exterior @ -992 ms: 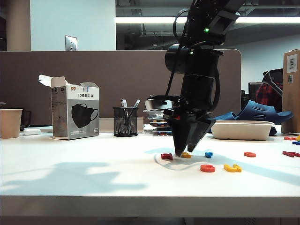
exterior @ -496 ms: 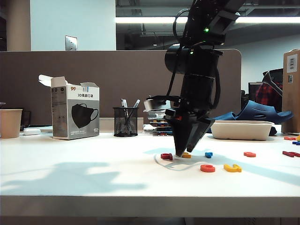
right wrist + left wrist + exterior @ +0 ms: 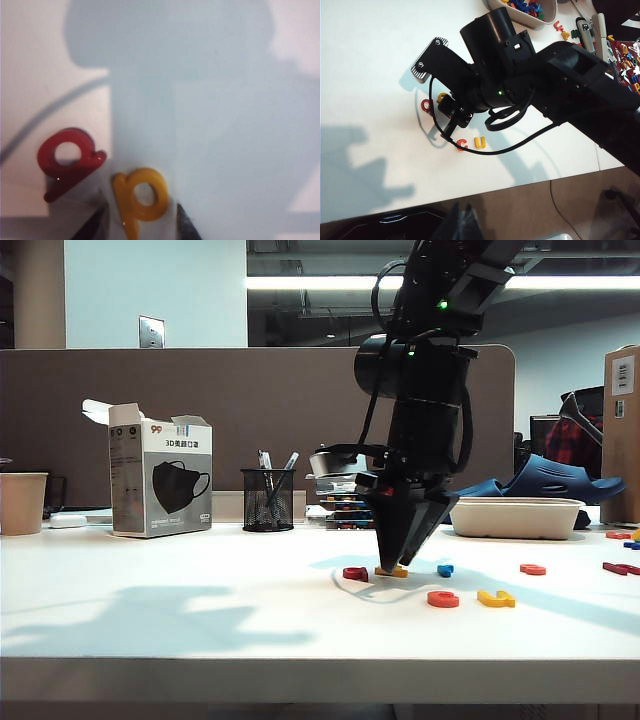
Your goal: Select the appropriate letters from the row of letter magnets placed on the table to arrange into the word "cup".
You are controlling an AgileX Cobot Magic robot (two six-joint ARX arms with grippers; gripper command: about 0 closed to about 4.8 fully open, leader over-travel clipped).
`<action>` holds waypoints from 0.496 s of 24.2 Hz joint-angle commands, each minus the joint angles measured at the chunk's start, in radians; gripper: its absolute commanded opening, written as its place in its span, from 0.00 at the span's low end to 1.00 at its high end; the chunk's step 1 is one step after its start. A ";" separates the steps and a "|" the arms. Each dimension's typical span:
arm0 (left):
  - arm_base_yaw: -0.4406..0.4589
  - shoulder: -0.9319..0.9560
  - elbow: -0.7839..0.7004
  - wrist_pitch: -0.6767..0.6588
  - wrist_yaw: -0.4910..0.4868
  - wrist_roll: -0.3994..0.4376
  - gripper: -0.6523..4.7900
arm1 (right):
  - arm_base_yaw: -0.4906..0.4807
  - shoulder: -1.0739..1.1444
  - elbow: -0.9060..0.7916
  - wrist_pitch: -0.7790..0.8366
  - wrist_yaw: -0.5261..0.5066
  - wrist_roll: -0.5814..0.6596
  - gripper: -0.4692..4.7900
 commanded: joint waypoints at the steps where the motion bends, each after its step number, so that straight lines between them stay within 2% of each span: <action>1: 0.000 -0.003 0.003 0.003 -0.004 -0.002 0.11 | 0.002 -0.003 0.005 0.000 -0.005 0.000 0.35; 12: 0.000 -0.003 0.003 0.003 -0.004 -0.002 0.11 | 0.002 -0.003 0.005 0.001 -0.005 0.001 0.30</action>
